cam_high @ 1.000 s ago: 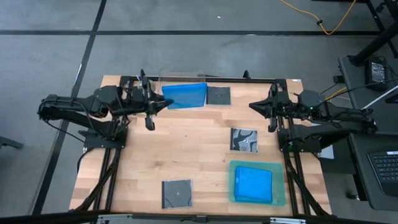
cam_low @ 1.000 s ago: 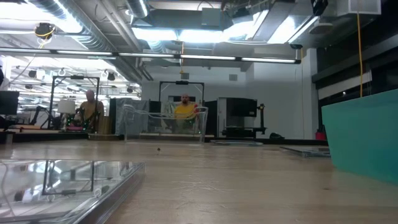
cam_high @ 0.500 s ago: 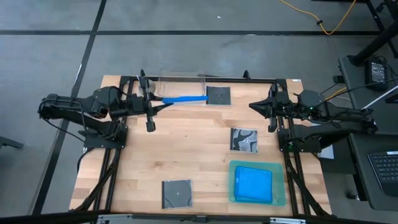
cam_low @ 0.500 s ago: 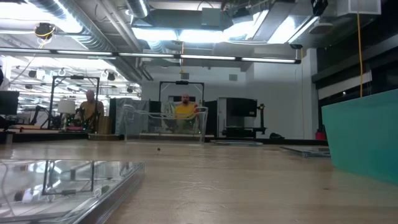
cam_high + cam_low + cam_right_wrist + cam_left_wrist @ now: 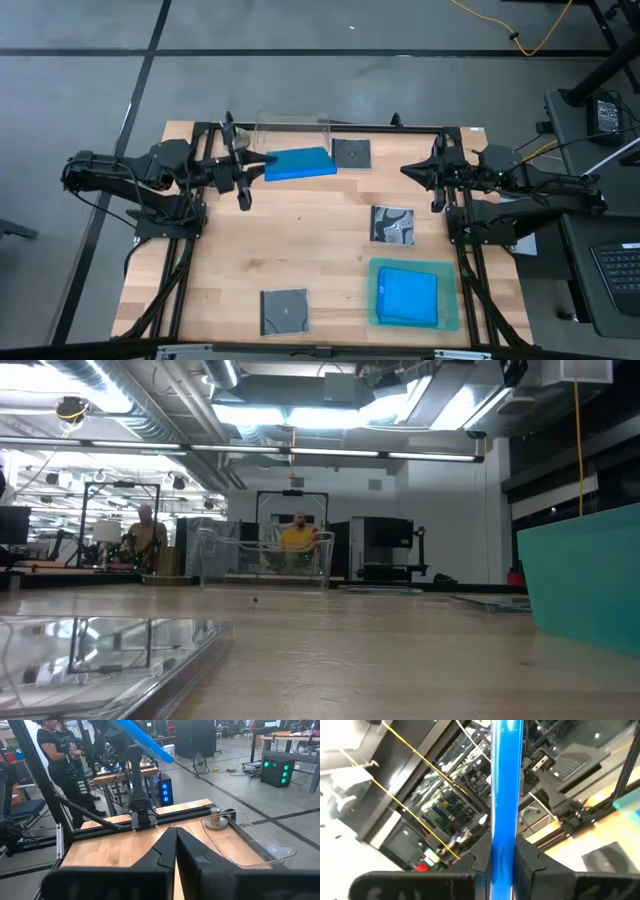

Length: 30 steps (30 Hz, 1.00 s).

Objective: Pick & place jewel cases by type
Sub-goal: Put the blue cd case into the green bin

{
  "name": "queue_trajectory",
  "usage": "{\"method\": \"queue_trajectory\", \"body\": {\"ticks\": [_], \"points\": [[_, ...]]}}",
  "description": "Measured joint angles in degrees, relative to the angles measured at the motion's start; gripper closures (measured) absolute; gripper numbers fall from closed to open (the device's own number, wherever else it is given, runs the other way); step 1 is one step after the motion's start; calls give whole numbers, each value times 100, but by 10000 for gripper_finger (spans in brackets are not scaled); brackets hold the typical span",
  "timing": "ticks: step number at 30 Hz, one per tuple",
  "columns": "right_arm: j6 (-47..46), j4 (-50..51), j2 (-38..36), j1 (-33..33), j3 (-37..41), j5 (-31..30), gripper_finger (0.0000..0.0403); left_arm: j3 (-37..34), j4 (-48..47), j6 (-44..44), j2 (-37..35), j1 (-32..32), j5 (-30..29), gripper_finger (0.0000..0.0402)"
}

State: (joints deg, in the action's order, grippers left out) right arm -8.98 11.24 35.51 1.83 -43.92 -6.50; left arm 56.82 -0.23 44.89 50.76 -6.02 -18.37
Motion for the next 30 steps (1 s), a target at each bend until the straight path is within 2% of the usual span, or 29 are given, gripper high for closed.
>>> {"method": "queue_trajectory", "body": {"ticks": [13, 21, 30], "points": [[-146, 108, -2, 0, 0, 2, 396, 0, -2, 1616, 0, -8, -38, 366], [-582, 108, -2, 0, 0, 2, 380, 0, -7, 3300, 0, -464, -637, 366], [-1019, 105, -2, 0, 0, 2, 395, 0, -4, 4908, 0, -1010, -1220, 366]]}}
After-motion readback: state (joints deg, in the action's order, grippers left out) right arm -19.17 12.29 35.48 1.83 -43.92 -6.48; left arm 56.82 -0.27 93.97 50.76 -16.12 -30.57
